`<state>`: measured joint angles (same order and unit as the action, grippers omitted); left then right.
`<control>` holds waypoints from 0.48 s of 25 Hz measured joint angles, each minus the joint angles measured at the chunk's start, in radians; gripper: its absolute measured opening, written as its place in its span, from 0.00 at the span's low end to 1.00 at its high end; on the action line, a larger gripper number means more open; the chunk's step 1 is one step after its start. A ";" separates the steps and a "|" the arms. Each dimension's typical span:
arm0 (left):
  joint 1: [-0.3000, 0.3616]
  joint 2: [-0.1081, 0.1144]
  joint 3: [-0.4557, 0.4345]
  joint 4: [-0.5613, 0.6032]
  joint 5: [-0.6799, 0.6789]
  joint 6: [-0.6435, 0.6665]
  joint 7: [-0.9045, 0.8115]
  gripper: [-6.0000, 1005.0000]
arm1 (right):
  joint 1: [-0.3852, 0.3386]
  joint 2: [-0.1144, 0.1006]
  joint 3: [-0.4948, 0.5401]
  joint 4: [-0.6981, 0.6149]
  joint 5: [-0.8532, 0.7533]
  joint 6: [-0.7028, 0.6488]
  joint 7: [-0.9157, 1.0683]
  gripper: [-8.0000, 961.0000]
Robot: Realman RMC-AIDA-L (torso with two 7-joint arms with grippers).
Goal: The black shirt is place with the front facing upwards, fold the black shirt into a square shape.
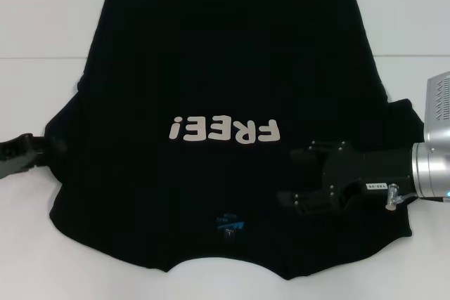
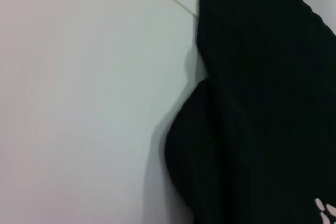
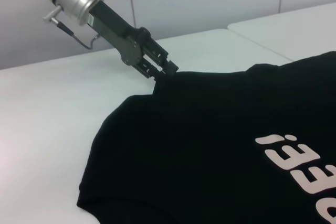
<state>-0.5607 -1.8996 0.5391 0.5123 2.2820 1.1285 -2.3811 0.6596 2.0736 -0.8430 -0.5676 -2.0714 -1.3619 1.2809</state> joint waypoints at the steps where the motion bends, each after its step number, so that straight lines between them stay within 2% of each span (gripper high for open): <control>1: 0.000 0.000 0.002 0.000 0.003 -0.003 0.000 0.60 | 0.000 -0.001 0.000 0.000 0.000 -0.001 0.000 0.97; 4: -0.004 -0.003 0.003 0.000 0.024 -0.017 0.000 0.46 | 0.000 -0.001 0.001 0.000 0.001 -0.001 0.000 0.97; 12: -0.014 -0.007 0.001 0.000 0.044 -0.038 0.000 0.20 | 0.000 0.000 0.001 0.000 0.000 -0.002 0.000 0.97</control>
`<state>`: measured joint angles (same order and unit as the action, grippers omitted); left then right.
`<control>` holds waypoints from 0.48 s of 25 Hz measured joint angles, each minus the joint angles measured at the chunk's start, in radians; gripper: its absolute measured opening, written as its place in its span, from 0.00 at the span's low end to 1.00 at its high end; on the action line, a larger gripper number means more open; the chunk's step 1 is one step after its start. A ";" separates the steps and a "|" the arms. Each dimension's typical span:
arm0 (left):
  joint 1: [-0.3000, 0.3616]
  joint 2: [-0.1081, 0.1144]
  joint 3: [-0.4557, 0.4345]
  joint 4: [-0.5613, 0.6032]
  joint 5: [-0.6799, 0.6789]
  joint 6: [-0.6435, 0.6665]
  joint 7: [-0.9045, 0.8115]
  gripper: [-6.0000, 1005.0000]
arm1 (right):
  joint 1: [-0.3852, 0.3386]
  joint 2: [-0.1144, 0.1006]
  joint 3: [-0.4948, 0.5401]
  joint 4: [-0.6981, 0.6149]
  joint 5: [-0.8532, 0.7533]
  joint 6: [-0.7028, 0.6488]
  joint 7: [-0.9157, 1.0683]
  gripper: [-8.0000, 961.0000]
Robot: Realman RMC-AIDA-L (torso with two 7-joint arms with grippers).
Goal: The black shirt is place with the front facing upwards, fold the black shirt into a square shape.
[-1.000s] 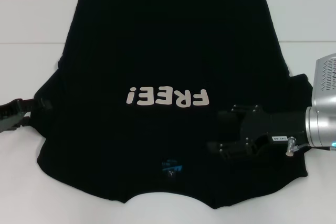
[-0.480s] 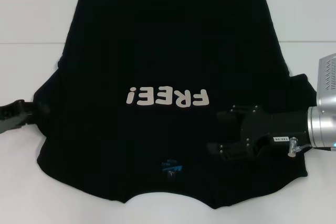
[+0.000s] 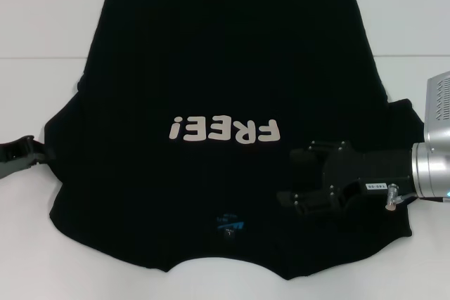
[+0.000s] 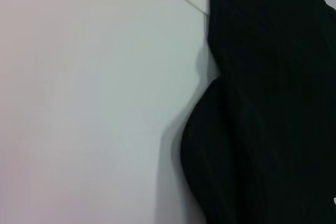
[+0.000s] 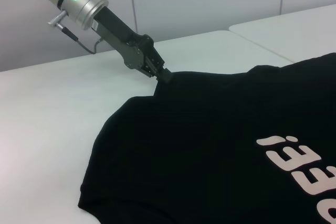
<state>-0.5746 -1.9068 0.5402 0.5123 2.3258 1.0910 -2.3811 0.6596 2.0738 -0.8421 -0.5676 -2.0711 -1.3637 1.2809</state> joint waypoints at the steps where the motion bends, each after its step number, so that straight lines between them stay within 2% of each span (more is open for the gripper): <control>1: 0.000 0.000 0.000 0.000 0.000 0.000 0.000 0.18 | 0.000 0.000 0.000 0.000 0.000 0.000 0.000 0.97; 8: 0.002 0.003 -0.009 0.008 -0.003 0.004 -0.001 0.03 | 0.000 -0.001 0.000 0.000 0.001 0.001 0.000 0.97; 12: 0.021 0.009 -0.018 0.031 -0.005 0.003 -0.007 0.01 | 0.000 -0.002 0.006 0.000 0.002 0.000 0.000 0.97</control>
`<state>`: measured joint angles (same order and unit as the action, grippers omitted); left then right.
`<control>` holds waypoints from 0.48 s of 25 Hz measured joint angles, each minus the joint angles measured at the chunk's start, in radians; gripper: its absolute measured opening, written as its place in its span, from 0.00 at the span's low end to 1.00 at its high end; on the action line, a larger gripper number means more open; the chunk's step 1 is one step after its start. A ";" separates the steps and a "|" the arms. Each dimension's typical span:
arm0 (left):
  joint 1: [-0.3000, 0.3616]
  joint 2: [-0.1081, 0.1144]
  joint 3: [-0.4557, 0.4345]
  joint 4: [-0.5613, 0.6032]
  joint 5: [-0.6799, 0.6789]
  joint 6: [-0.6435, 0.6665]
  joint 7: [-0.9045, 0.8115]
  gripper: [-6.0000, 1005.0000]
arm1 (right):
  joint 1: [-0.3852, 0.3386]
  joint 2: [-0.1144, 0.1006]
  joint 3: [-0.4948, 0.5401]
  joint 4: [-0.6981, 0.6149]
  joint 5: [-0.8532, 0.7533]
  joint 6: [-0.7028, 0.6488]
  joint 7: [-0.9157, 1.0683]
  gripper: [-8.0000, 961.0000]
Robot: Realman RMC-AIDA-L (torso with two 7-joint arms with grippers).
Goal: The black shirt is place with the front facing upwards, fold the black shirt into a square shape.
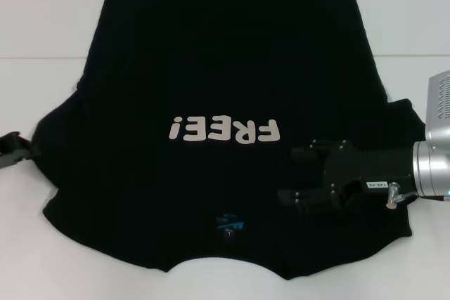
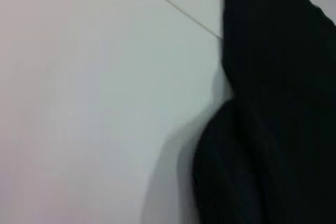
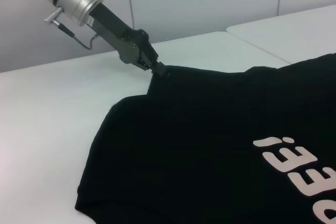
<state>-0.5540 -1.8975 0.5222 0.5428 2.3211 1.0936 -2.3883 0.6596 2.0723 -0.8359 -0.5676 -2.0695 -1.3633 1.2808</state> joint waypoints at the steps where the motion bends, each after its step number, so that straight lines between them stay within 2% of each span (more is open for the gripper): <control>1: 0.005 0.002 -0.006 0.006 0.000 -0.001 -0.002 0.01 | 0.000 0.000 0.003 0.000 0.000 0.000 0.000 0.97; 6: 0.043 0.016 -0.074 0.040 0.004 0.007 -0.008 0.01 | 0.000 0.000 0.007 -0.001 0.000 0.004 -0.001 0.97; 12: 0.060 0.017 -0.101 0.046 0.005 0.012 -0.001 0.01 | 0.006 0.005 0.008 -0.001 0.000 0.007 -0.004 0.97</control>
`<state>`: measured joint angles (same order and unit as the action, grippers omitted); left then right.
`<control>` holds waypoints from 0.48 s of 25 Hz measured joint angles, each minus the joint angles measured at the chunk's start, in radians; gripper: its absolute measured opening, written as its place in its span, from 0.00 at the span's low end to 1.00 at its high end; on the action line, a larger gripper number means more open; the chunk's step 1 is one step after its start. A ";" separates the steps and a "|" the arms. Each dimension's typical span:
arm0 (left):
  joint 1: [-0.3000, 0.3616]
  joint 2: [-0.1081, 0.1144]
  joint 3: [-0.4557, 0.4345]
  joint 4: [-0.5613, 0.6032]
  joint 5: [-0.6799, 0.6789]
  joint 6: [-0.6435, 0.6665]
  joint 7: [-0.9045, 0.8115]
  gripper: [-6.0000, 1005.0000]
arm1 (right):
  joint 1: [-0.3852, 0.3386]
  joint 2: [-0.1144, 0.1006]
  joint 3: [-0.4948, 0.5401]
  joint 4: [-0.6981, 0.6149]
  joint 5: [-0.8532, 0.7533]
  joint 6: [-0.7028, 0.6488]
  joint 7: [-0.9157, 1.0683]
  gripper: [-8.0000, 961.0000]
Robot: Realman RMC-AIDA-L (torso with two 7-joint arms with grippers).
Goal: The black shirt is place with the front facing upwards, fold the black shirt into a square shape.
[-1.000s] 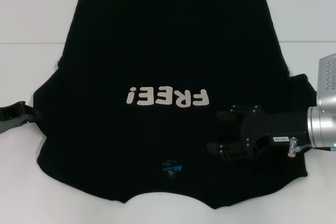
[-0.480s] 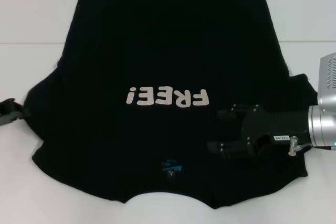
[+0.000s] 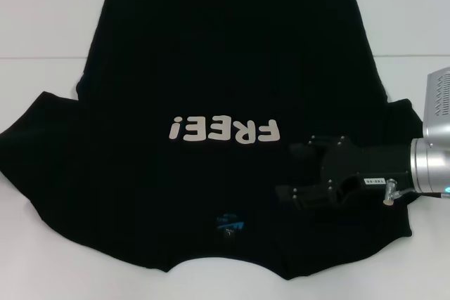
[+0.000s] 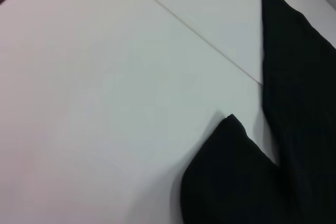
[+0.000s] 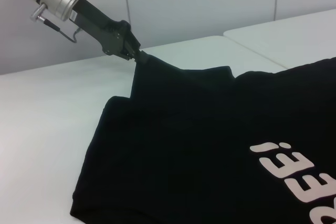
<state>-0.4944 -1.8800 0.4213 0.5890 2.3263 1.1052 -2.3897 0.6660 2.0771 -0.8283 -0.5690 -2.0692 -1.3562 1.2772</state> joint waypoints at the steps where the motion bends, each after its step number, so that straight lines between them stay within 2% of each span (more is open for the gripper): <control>1: 0.001 0.000 0.000 0.000 0.000 0.001 0.001 0.01 | 0.000 0.001 0.000 0.000 0.000 0.000 -0.001 0.97; 8: 0.008 -0.006 -0.012 0.002 -0.005 0.007 0.005 0.01 | 0.000 0.002 0.000 0.000 0.000 0.000 -0.002 0.97; 12: -0.016 -0.018 -0.004 0.021 -0.006 0.023 0.006 0.01 | -0.004 0.004 0.000 0.000 0.000 0.000 -0.003 0.97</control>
<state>-0.5108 -1.8978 0.4177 0.6100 2.3207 1.1283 -2.3835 0.6621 2.0813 -0.8283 -0.5692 -2.0693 -1.3561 1.2746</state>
